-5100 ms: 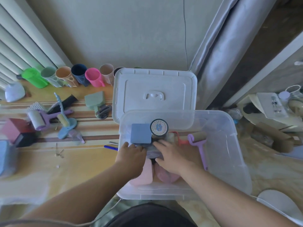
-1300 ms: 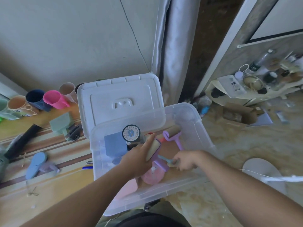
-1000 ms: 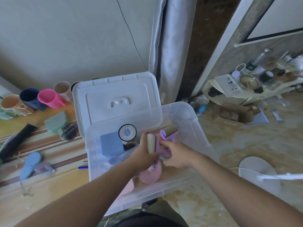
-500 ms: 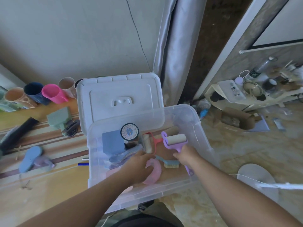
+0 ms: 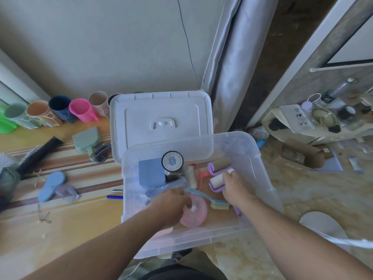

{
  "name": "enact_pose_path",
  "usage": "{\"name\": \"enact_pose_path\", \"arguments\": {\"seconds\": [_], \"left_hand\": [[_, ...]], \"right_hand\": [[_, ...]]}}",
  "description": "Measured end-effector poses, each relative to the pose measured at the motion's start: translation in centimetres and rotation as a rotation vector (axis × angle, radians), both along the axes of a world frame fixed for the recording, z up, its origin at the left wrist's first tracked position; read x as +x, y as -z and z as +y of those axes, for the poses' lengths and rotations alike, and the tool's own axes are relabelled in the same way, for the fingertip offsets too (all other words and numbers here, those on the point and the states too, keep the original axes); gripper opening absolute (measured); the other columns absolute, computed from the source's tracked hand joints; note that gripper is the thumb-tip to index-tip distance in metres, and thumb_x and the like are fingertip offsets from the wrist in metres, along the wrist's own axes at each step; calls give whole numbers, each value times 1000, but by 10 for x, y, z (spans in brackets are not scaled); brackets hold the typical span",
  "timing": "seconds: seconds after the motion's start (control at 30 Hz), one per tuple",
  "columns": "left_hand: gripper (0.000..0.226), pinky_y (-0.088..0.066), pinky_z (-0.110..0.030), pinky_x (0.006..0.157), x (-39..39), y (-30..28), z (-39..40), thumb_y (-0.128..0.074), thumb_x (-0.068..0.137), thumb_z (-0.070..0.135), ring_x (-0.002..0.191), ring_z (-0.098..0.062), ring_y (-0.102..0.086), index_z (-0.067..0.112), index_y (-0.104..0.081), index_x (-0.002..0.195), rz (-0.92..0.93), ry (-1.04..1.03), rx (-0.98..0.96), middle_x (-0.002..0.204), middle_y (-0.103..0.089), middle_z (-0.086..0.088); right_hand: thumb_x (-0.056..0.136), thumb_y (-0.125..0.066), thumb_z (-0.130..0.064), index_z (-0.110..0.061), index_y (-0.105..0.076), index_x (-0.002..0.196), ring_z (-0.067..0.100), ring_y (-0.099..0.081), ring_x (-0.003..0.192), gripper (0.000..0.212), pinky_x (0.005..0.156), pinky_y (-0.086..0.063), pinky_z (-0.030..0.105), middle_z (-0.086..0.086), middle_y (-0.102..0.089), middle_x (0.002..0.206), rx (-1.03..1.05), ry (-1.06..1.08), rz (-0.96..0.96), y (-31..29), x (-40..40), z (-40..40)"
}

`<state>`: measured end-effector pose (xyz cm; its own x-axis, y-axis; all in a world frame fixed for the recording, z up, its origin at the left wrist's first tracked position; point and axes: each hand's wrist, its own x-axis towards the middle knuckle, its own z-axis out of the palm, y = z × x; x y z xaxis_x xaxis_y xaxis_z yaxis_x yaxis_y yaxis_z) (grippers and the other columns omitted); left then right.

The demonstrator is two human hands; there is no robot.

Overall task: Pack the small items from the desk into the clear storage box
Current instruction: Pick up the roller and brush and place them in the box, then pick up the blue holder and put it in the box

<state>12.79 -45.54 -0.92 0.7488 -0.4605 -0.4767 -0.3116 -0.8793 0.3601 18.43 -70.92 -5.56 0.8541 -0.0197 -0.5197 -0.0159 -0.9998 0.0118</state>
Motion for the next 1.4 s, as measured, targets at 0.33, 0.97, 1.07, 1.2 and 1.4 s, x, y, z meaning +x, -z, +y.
{"name": "enact_pose_path", "arguments": {"seconds": [0.33, 0.97, 1.07, 1.2, 1.4], "left_hand": [[32, -50, -45, 92, -4, -2, 26, -67, 75, 43, 113, -30, -55, 38, -73, 106, -437, -212, -87, 117, -61, 2], [73, -32, -48, 113, -46, 51, 403, -63, 81, 36, 143, -34, -27, 39, -36, 149, -67, -886, 246, 157, -26, -7], [84, -33, -48, 114, -46, 67, 441, -64, 80, 34, 144, -35, -26, 41, -24, 154, 4, -895, 276, 159, -22, -9], [90, -48, -45, 98, -33, 88, 466, -67, 77, 24, 128, -35, -42, 42, -17, 150, 71, -875, 214, 145, -38, -10], [84, -52, -44, 85, -7, 115, 466, -64, 87, 37, 110, -34, -57, 41, -14, 155, 88, -862, 119, 131, -42, -7]], "right_hand": [[90, -63, -28, -25, -66, 123, 33, -57, 112, 33, 92, -52, 42, 3, -60, 122, 300, -58, -264, -43, -3, 54], [90, -67, -20, -17, -65, 132, 24, -52, 121, 42, 93, -55, 43, 0, -56, 128, 684, -581, -292, -47, -15, 430], [98, -61, -30, -21, -56, 139, 24, -47, 127, 43, 99, -51, 43, -2, -48, 140, 549, -552, -43, -9, -17, 475], [98, -63, -32, -21, -55, 121, 24, -51, 116, 27, 88, -54, 42, -2, -49, 124, 459, -495, 80, 32, -21, 522], [96, -68, -37, -23, -48, 137, 26, -44, 129, 47, 97, -52, 43, -2, -46, 134, 441, -308, 108, 68, -23, 568]]}}
